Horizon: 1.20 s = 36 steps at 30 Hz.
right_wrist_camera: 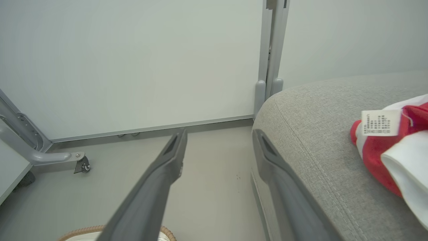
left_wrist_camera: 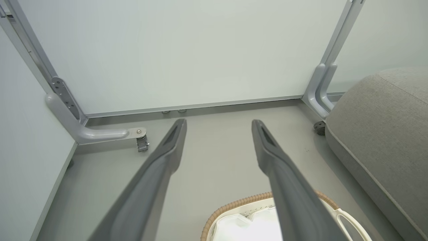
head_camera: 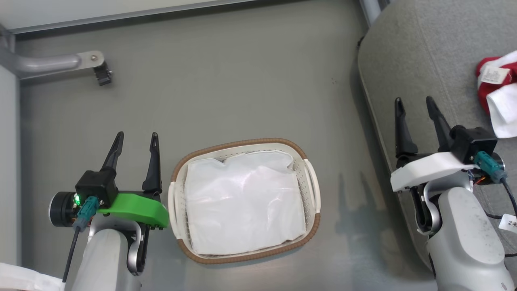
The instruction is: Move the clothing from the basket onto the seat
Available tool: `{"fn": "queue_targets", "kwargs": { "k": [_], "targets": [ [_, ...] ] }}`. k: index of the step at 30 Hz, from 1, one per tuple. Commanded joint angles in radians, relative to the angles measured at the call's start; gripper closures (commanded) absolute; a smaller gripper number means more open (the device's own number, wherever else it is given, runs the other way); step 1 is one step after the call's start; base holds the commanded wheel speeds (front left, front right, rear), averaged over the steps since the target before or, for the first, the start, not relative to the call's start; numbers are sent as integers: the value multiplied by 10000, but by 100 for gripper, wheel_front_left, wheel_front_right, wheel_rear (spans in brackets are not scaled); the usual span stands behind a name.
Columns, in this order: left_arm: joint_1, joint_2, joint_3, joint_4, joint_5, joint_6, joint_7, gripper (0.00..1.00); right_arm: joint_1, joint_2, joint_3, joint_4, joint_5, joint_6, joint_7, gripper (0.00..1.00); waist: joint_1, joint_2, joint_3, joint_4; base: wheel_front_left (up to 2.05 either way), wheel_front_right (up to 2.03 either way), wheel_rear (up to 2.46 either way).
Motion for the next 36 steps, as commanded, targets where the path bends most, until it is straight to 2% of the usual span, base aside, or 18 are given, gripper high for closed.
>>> {"fn": "queue_targets", "kwargs": {
  "k": [1, 9, 17, 28, 36],
  "targets": [
    [187, -43, 143, 28, 77, -12, -7, 0, 214, -65, 66, 59, 13, -15, 0, 0, 0, 0, -294, 409, 0, 0, 0],
    [620, -253, 847, 40, 141, -18, -7, 0, 710, -58, 590, 166, -82, -15, 0, 0, 0, 0, -765, 673, 0, 0, 0],
    [1267, -347, 1100, -19, 61, -20, -7, 0, 1407, -56, 745, 217, -205, -15, 0, 0, 0, 0, -1333, 721, 0, 0, 0],
    [2117, -366, 954, 71, -145, -20, -7, 0, 2227, -55, 705, 211, -252, -15, 0, 0, 0, 0, -2323, 786, 0, 0, 0],
    [2354, -368, 861, 243, -312, -22, -7, 0, 2574, -57, 601, 144, -287, -15, 0, 0, 0, 0, -2590, 850, 0, 0, 0]
  ]
}}
